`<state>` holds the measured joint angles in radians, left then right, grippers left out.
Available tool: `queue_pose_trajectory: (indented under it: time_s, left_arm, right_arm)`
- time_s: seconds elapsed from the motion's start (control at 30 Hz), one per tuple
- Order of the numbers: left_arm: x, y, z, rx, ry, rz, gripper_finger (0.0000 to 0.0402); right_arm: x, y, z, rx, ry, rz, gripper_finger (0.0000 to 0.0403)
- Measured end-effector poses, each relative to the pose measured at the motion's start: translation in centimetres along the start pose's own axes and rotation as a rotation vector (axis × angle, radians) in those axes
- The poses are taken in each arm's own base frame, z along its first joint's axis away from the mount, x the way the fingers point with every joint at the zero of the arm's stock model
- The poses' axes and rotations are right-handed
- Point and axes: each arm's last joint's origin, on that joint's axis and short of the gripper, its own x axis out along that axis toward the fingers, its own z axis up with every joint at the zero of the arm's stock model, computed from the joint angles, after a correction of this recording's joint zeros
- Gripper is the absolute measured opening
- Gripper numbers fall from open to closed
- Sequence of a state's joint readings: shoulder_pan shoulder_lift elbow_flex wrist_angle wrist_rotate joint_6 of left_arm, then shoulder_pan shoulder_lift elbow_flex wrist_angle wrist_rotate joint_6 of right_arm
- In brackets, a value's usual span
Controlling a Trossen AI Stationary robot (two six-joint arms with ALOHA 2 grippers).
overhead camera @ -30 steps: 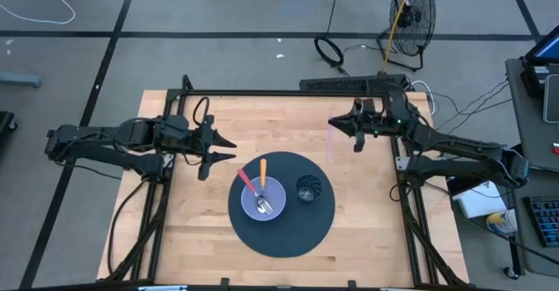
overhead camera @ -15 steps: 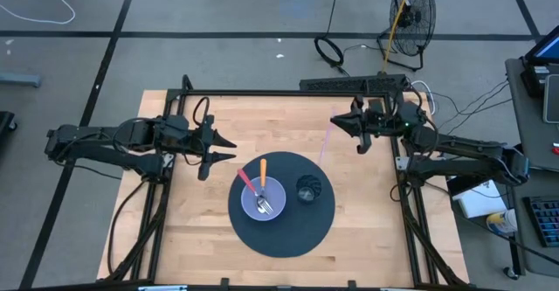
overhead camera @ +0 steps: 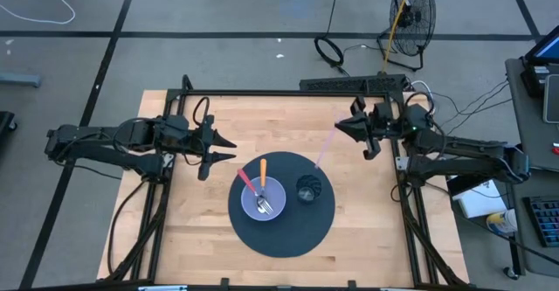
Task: Pick & Place Utensil
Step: Put the pink straw into the blue cup
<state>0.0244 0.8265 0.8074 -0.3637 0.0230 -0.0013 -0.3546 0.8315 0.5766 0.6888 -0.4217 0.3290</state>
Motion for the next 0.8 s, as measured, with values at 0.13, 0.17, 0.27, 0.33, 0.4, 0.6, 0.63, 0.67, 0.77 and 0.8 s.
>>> queue_pose_trajectory:
  time_s: [0.13,0.17,0.27,0.33,0.4,0.6,0.63,0.67,0.77,0.8]
  left_arm:
    - [0.0,0.0,0.0,0.000,0.000,0.000,0.0145]
    - [0.0,0.0,0.0,0.000,0.000,0.000,0.0145]
    - [0.0,0.0,0.0,0.000,-0.001,0.006,0.0145]
    - [0.0,0.0,0.0,0.000,-0.001,0.008,0.0145]
    - [0.0,0.0,0.0,0.000,-0.001,0.009,0.0145]
    - [0.0,0.0,0.0,-0.001,-0.002,0.009,0.0145]
    - [0.0,0.0,0.0,-0.002,-0.001,0.009,0.0145]
    - [0.0,0.0,0.0,-0.002,-0.002,0.009,0.0145]
    - [0.0,0.0,0.0,-0.002,-0.002,0.009,0.0145]
    - [0.0,0.0,0.0,-0.002,-0.002,0.009,0.0145]
  right_arm:
    - [0.0,0.7,0.3,-0.005,-0.024,0.034,0.0000]
    - [0.0,0.9,0.4,-0.008,-0.035,0.046,0.0000]
    - [0.0,1.5,0.7,-0.015,-0.066,0.086,0.0000]
    - [0.0,1.9,0.8,-0.015,-0.081,0.109,0.0000]
    - [0.1,2.3,0.9,-0.012,-0.092,0.133,0.0000]
    - [0.4,3.3,0.7,0.004,-0.092,0.194,0.0000]
    - [0.4,3.5,0.6,0.004,-0.090,0.204,0.0000]
    - [0.5,3.7,0.5,0.004,-0.087,0.214,0.0000]
    - [0.9,4.2,0.0,0.005,-0.069,0.244,0.0000]
    - [1.1,4.4,-0.2,0.006,-0.060,0.252,0.0000]
